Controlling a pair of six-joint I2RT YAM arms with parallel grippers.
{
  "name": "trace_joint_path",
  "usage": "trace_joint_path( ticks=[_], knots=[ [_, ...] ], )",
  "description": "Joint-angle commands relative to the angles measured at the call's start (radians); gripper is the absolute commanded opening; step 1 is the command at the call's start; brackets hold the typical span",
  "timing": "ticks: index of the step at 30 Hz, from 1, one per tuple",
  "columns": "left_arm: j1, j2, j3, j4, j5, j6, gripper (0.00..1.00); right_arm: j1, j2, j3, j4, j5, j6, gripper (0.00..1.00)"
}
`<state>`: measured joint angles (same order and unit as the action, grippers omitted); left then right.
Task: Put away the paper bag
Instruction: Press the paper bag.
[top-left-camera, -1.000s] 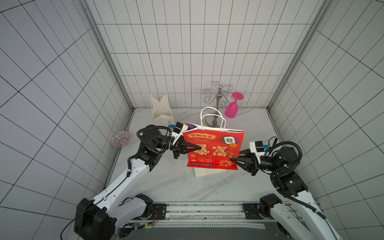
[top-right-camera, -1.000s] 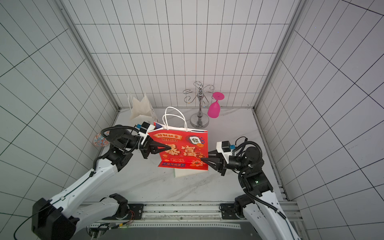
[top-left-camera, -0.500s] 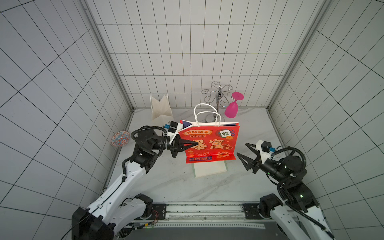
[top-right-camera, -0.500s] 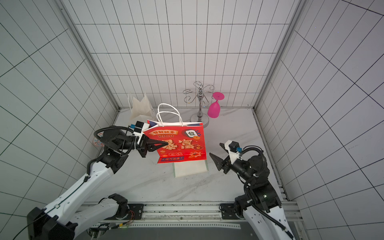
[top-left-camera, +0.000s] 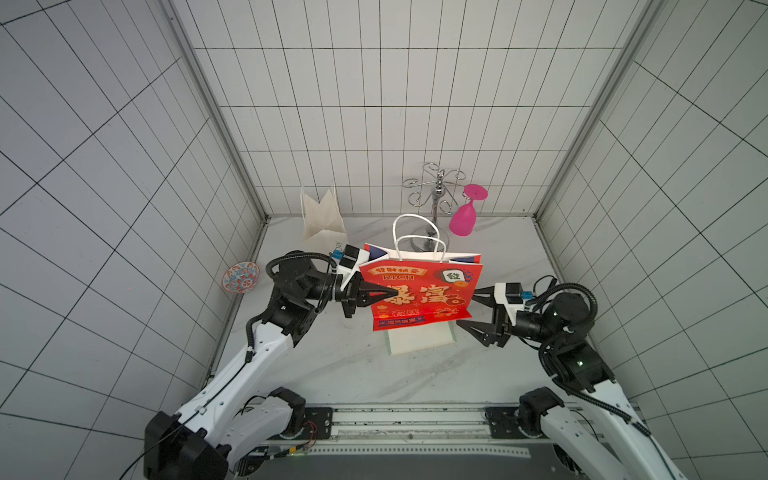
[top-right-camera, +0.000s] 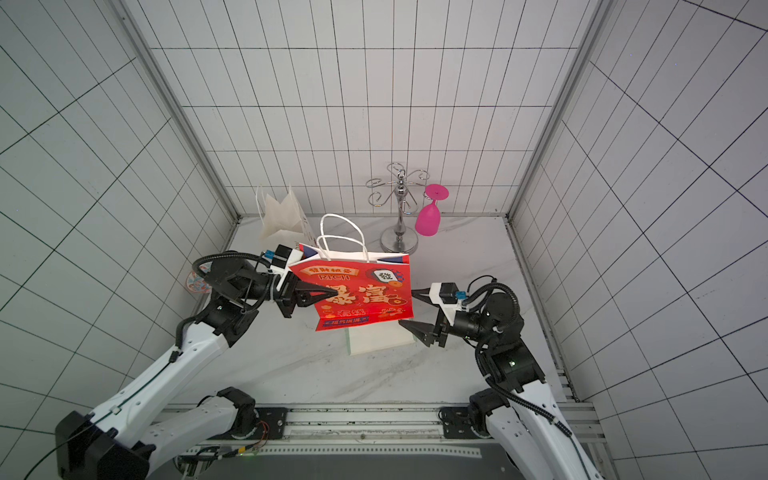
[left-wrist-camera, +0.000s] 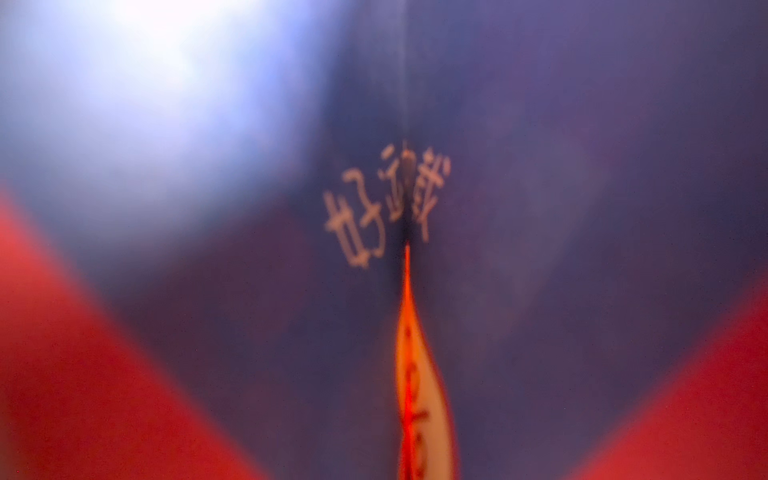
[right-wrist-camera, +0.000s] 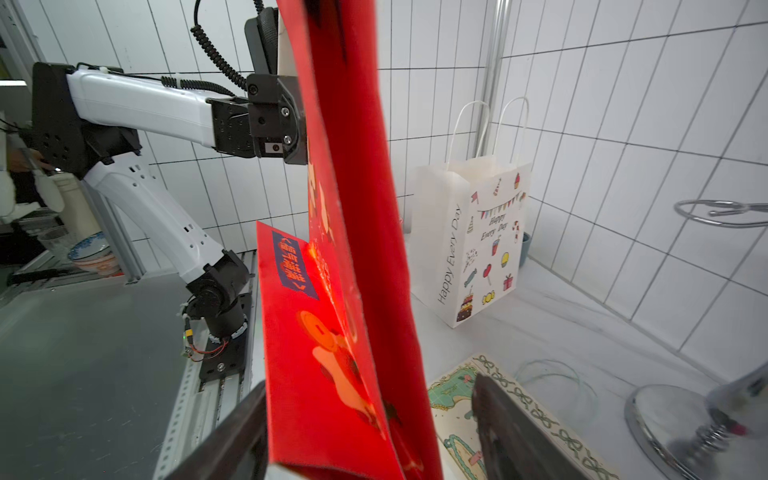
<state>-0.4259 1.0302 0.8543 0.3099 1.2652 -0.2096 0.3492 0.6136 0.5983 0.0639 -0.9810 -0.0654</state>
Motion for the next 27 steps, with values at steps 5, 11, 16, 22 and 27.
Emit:
trace_joint_path(
  ticks=[5,11,16,22,27],
  knots=[
    [-0.021,0.011,0.031,-0.005,0.046,-0.031,0.0,0.03,0.034,-0.026,0.091,-0.097,-0.076,0.49],
    [-0.024,0.012,0.037,-0.005,0.044,-0.039,0.0,0.033,0.04,-0.022,0.111,-0.131,-0.07,0.22],
    [-0.023,0.01,0.034,-0.003,-0.014,-0.051,0.19,0.033,0.033,-0.016,0.103,-0.139,-0.07,0.0],
    [0.019,-0.052,-0.01,0.04,-0.168,-0.05,0.69,0.033,-0.038,-0.001,0.045,-0.072,-0.07,0.0],
    [0.087,-0.176,-0.106,0.068,-0.346,-0.019,0.8,0.033,-0.12,0.053,-0.143,0.135,-0.083,0.0]
  ],
)
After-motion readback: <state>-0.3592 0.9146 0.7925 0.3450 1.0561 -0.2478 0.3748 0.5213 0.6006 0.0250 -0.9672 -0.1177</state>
